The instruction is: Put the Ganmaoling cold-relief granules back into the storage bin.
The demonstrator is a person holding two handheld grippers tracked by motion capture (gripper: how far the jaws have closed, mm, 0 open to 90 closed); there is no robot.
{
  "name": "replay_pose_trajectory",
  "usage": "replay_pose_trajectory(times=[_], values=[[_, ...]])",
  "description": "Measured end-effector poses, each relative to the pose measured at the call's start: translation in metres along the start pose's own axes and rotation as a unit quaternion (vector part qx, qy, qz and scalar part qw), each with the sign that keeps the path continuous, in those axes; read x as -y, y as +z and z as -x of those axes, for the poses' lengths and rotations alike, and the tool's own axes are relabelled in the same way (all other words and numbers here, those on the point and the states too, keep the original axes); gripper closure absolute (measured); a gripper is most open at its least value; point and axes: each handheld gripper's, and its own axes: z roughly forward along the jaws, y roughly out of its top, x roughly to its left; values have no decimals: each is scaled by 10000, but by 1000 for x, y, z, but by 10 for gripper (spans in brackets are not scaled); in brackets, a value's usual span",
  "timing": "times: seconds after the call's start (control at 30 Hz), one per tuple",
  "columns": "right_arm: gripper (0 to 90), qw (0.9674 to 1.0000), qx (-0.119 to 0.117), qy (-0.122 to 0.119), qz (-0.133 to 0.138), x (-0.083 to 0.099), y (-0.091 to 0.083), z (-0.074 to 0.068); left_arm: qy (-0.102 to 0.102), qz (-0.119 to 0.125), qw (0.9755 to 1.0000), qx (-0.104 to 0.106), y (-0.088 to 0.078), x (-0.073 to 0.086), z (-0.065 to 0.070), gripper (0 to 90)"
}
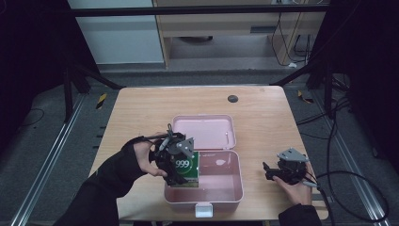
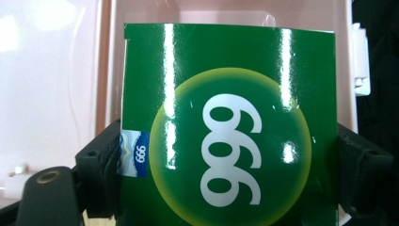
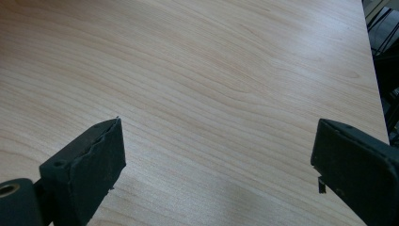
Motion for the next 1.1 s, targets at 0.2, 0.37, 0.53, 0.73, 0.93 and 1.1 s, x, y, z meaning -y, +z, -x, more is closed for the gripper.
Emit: replay_pose_trajectory(times=[0.2,0.37,0.53,0.73,0.93,1.1], values=[[37,10000,3,-44,-2,0,1,0,-137,68,9999,-8,7,5,0,144],[36,10000,-3,-52,-10,0,1,0,-303,147,9994,-9,14,11,0,143],[35,10000,-11,-50,-19,0,1,-1,-383,172,9991,5,19,15,-2,144],[34,10000,-4,-71,-30,1,2,-1,-568,242,9981,4,28,20,-1,143],[32,10000,-14,-78,-49,1,2,-1,-660,285,9974,-20,34,23,-1,143],[29,9999,-21,-91,-51,1,2,-1,-807,366,9961,-44,41,27,-1,140]])
